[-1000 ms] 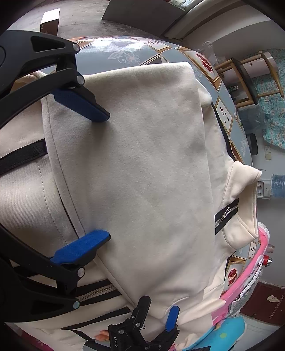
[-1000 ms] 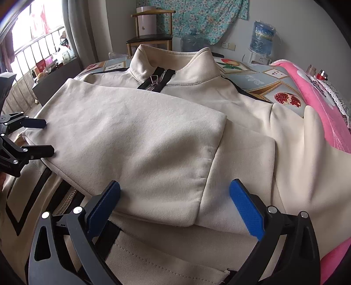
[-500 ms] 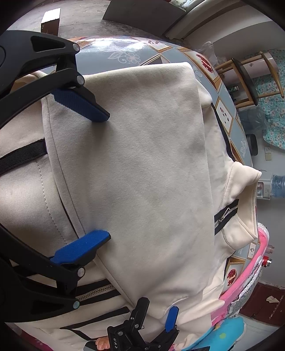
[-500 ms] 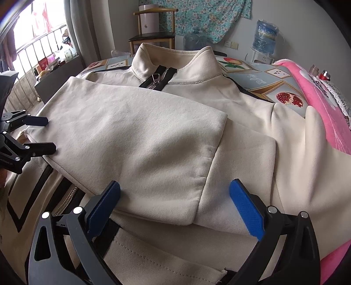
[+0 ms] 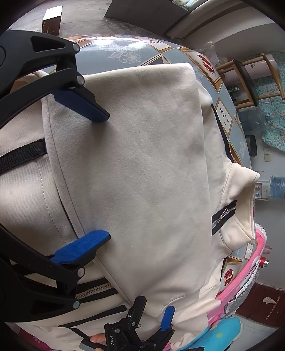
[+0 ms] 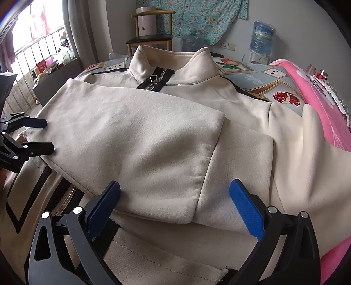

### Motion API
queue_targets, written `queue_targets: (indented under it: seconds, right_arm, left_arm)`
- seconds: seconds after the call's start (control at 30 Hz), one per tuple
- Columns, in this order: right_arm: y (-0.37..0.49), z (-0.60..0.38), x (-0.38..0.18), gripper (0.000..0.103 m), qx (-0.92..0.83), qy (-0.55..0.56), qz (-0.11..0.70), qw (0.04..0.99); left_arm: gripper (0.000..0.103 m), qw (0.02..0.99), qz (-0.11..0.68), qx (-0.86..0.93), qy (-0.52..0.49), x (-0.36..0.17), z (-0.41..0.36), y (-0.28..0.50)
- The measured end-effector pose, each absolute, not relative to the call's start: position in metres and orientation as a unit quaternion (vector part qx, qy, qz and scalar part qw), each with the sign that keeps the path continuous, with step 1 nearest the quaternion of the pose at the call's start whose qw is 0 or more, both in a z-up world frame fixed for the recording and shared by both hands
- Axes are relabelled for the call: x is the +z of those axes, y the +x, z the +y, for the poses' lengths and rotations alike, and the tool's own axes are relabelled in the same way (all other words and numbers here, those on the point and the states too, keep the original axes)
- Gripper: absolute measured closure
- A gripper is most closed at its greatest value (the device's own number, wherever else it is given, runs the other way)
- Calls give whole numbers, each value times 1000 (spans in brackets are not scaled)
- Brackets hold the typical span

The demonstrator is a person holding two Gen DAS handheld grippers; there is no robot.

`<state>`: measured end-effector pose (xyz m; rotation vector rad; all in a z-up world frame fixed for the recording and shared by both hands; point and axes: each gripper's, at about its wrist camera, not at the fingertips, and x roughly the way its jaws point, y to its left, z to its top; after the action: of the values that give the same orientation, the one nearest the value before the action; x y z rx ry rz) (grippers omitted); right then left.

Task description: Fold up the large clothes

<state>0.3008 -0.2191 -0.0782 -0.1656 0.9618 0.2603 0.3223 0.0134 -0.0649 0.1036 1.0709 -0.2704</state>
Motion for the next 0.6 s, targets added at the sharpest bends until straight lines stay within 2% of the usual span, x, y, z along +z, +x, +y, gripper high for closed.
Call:
queue_targets:
  seconds: [0.17,0.3,0.43,0.6]
  right_arm:
    - [304,-220,-76,6,126,-78,471,870]
    - [301,-255,-51,6,124,6,464,877]
    - [281,-367,3,6,41,122,402,907]
    - [238,-554,23,6,-135,267,359,884]
  left_arm:
    - [7,852,504,-132,45,-64,16,321]
    - [7,854,502,-131,38,-63,19,318]
    - [7,856,499,-129,30,-59,22,315]
    - [7,861,493,-120,31,-58,23,314]
